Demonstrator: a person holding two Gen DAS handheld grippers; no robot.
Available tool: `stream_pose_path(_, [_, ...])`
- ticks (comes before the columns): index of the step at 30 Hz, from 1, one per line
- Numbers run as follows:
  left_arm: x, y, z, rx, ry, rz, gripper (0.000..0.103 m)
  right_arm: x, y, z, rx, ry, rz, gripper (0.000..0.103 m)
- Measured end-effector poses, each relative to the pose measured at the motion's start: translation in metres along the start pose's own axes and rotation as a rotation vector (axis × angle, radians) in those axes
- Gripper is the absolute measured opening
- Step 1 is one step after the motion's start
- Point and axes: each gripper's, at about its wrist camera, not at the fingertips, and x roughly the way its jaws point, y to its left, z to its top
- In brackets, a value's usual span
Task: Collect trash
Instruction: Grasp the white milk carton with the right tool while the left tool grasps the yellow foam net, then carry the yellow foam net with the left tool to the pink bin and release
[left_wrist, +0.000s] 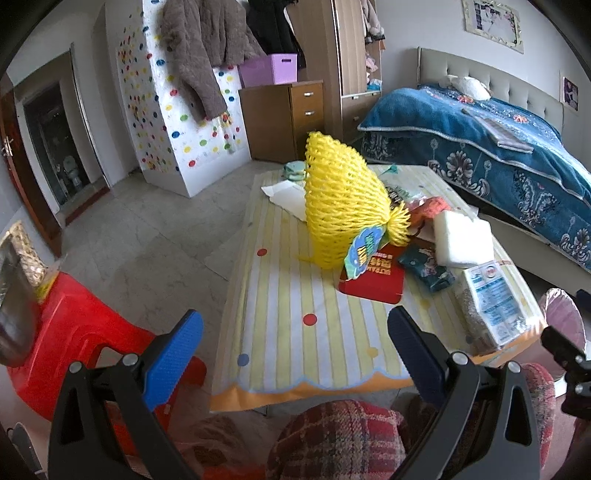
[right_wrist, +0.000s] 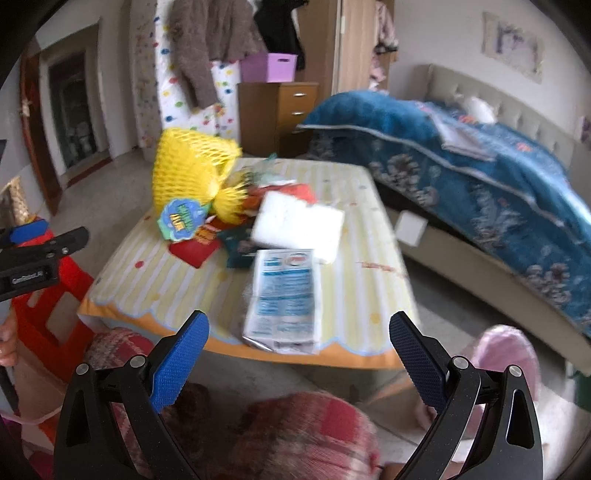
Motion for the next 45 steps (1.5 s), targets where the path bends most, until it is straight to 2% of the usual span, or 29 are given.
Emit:
stream_pose_path(6, [0.028, -0.006, 0.007, 0.01, 0.022, -0.007, 0.097, 0.049, 0.006, 0.006, -0.051, 0.094, -0.059, 0.097])
stream_pose_path(11, [0.048, -0.017, 0.01, 0.02, 0.043, -0.044, 0.097, 0.081, 0.011, 0.007, -0.099, 0.146, -0.057, 0.096])
stream_pose_path(18, [0.07, -0.019, 0.017, 0.019, 0.074, -0.045, 0.097, 0.107, 0.011, 0.009, -0.112, 0.195, -0.045, 0.092])
stream_pose_path(20, [0.074, -0.017, 0.017, 0.012, 0.086, -0.045, 0.097, 0.105, 0.012, 0.009, -0.115, 0.186, -0.032, 0.081])
stream_pose_path(24, [0.077, -0.016, 0.015, 0.011, 0.102, -0.082, 0.097, 0.088, 0.006, 0.011, -0.091, 0.133, -0.016, 0.079])
stream_pose_path(30, [0.078, -0.013, 0.03, 0.017, 0.05, -0.124, 0.097, 0.057, -0.007, 0.033, -0.043, 0.022, -0.002, 0.079])
stream_pose_path(33, [0.09, -0.009, 0.048, 0.02, 0.025, -0.136, 0.088, 0.053, -0.015, 0.048, -0.041, -0.009, -0.01, 0.079])
stream_pose_path(36, [0.104, -0.006, 0.061, 0.02, 0.019, -0.166, 0.079, 0.059, -0.025, 0.057, -0.022, -0.002, -0.014, 0.079])
stream_pose_path(42, [0.129, -0.008, 0.081, 0.05, 0.005, -0.321, 0.066, 0.066, -0.037, 0.065, 0.003, -0.003, -0.007, 0.08])
stream_pose_path(44, [0.136, -0.014, 0.085, 0.074, 0.014, -0.375, 0.054, 0.067, -0.039, 0.066, 0.01, -0.003, 0.0, 0.08])
stream_pose_path(45, [0.139, -0.018, 0.086, 0.085, 0.021, -0.374, 0.048, 0.067, -0.041, 0.066, 0.012, -0.003, 0.003, 0.08])
